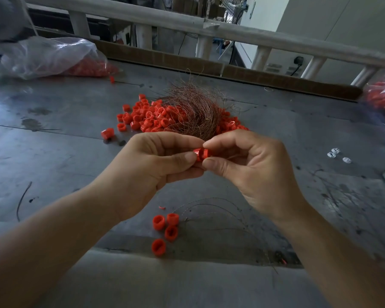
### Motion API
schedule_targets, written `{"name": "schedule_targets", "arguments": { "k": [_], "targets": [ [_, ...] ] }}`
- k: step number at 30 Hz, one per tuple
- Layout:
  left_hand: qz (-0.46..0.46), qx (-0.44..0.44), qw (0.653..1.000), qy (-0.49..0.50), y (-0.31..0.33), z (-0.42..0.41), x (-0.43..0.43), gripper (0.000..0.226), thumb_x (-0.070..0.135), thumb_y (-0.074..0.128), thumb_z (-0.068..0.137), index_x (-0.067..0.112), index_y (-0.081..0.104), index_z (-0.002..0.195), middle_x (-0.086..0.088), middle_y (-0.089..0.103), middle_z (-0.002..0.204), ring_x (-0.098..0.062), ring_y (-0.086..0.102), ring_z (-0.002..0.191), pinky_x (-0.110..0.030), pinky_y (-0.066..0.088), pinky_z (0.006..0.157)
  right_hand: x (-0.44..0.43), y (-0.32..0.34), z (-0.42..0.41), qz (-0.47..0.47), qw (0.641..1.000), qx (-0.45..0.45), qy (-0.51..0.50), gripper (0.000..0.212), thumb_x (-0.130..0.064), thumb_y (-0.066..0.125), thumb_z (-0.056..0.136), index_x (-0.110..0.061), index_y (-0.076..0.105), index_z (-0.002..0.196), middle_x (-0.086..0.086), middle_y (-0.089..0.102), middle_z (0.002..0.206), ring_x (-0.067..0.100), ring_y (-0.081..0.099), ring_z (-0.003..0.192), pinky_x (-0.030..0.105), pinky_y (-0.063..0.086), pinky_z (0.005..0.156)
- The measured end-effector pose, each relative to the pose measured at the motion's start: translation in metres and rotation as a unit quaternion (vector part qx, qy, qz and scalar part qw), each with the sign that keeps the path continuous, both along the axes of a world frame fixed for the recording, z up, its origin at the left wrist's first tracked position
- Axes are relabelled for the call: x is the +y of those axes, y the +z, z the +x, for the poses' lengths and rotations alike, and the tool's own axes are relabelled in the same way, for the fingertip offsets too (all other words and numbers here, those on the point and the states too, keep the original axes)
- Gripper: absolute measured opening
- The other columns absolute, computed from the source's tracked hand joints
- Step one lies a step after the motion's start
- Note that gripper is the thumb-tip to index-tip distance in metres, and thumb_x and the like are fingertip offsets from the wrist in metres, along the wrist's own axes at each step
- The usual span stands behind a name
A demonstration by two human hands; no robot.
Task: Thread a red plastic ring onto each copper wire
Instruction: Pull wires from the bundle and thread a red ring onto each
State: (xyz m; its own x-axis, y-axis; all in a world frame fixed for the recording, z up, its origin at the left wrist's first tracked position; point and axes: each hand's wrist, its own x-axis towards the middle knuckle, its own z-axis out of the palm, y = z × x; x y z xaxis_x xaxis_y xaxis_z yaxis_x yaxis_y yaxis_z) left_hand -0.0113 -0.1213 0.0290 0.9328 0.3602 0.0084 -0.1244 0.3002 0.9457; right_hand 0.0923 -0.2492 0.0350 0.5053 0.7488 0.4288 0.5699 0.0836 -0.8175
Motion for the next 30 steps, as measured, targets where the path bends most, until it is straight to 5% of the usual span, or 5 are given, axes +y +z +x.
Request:
{"name": "schedule_targets", "arguments": {
  "k": [16, 30],
  "targets": [
    [0.094, 0.004, 0.996, 0.005, -0.0035, 0.0016, -0.0009, 0.025, 0.019, 0.067, 0.051, 0.019, 0.075, 0.074, -0.007, 0.072, 0.072, -0.017, 0.070, 0.067, -0.019, 0.054, 0.060, -0.0004, -0.0026, -0.0002, 0.007, 0.999, -0.033, -0.017, 0.026, -0.010, 0.078, 0.063, -0.028, 0.067, 0.078, -0.015, 0.067, 0.077, 0.002, 0.066, 0.071, 0.014, 0.051, 0.065],
    [0.118, -0.010, 0.993, 0.009, -0.0032, -0.0014, -0.0040, 0.026, 0.019, 0.067, 0.050, 0.022, 0.076, 0.074, -0.006, 0.073, 0.070, -0.016, 0.070, 0.064, -0.017, 0.053, 0.058, -0.0063, 0.0048, -0.0045, -0.022, 0.990, -0.131, -0.044, 0.022, -0.012, 0.080, 0.062, -0.009, 0.073, 0.083, -0.009, 0.064, 0.075, 0.005, 0.063, 0.076, 0.013, 0.051, 0.067]
  ]
}}
